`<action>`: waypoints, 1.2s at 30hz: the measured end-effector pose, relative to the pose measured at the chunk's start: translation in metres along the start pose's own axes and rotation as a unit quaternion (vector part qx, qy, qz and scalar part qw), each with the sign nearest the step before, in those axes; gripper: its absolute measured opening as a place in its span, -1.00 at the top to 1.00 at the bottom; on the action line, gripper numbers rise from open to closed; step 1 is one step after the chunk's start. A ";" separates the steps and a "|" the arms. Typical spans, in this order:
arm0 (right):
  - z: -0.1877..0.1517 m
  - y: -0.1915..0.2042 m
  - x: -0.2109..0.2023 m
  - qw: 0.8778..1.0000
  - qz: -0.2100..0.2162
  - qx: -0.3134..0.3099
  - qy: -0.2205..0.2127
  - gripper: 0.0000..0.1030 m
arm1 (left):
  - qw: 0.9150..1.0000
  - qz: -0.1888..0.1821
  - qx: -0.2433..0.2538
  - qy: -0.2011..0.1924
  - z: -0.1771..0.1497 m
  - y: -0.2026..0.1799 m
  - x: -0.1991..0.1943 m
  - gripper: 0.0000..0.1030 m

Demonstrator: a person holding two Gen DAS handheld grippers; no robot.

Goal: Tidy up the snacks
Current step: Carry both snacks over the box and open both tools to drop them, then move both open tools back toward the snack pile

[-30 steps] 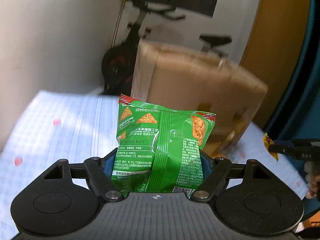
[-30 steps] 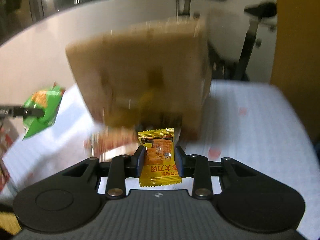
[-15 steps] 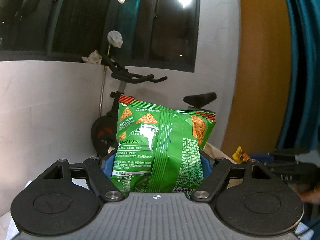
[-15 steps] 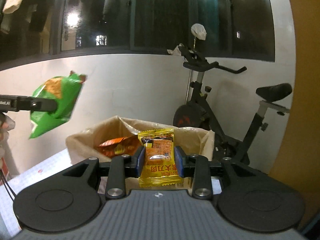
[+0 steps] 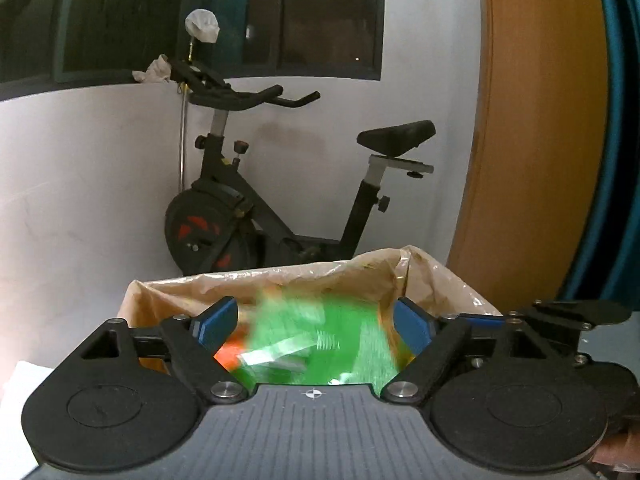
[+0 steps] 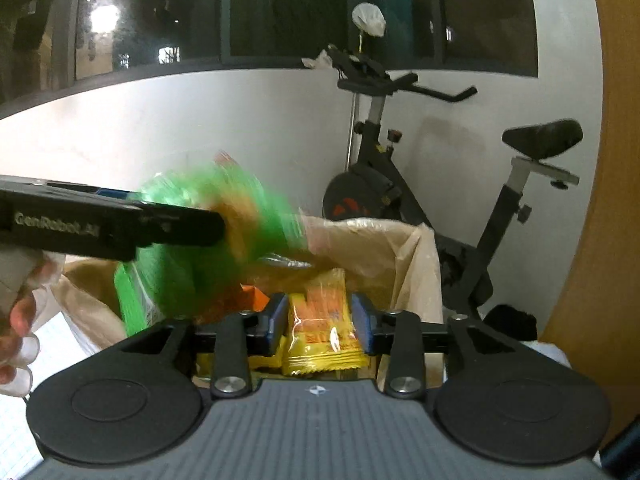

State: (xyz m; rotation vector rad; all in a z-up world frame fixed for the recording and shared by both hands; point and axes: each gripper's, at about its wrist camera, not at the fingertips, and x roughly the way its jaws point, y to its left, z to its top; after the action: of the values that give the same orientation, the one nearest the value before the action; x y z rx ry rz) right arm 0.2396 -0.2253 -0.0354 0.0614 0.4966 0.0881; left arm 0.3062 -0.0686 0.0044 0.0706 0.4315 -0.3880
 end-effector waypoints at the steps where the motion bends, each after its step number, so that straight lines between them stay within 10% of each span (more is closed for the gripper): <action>1: -0.001 -0.001 -0.002 1.000 0.001 0.000 -0.002 -0.10 | 1.000 -0.001 -0.002 -0.003 0.000 0.002 -0.002 -0.77; 20: -0.038 0.012 -0.089 0.997 0.021 0.042 -0.057 -0.18 | 0.999 0.005 -0.033 -0.017 -0.047 0.071 -0.108 -0.78; 36: -0.121 0.025 -0.070 0.996 0.013 0.063 0.054 -0.21 | 0.992 -0.024 -0.095 0.080 -0.151 0.059 -0.101 -0.67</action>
State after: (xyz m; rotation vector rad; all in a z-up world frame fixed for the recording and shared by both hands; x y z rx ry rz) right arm 0.1191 -0.2031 -0.1064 0.1866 0.6092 0.0863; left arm 0.1848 0.0440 -0.0912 -0.0949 0.6284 -0.3892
